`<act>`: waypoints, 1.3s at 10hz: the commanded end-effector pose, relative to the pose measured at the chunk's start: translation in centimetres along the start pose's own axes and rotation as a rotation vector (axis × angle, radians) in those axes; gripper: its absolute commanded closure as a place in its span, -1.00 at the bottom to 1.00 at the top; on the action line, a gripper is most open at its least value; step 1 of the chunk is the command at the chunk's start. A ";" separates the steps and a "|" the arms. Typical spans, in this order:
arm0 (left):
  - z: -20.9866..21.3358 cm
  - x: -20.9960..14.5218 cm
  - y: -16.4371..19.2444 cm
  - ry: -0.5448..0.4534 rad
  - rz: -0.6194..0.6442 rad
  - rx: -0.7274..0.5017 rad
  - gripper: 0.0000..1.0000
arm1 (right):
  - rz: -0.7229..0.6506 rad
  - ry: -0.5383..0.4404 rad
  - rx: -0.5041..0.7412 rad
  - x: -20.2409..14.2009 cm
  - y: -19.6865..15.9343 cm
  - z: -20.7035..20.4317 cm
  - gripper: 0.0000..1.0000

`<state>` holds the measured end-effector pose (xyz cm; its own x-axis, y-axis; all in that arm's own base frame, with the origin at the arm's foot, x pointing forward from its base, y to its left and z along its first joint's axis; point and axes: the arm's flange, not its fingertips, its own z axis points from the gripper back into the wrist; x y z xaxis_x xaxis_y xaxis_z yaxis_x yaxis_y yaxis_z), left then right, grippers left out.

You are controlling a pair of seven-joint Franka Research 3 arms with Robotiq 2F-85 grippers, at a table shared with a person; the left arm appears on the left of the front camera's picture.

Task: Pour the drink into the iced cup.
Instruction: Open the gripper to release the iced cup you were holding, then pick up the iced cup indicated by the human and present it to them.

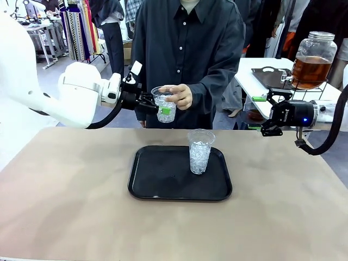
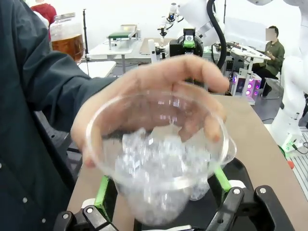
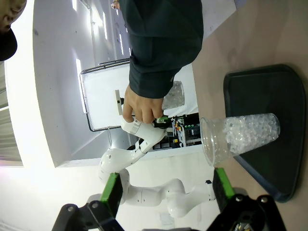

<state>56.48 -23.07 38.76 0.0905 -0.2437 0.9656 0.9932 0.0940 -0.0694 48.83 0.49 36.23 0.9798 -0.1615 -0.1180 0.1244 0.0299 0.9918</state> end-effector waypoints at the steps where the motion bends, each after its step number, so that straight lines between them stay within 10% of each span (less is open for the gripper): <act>1: 1.8 -1.4 -0.9 -0.023 0.008 -0.001 -1.00 | 0.003 -0.003 -0.001 0.0 0.2 0.0 -1.00; 13: 13.2 -13.6 -5.0 -0.089 -0.053 0.036 -1.00 | 0.003 -0.003 -0.001 0.0 0.2 0.0 -1.00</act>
<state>49.01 -7.05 29.21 0.0161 -0.1523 0.9882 0.9931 0.1172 0.0019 48.82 0.47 36.20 0.9796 -0.1620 -0.1188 0.1252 0.0297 0.9917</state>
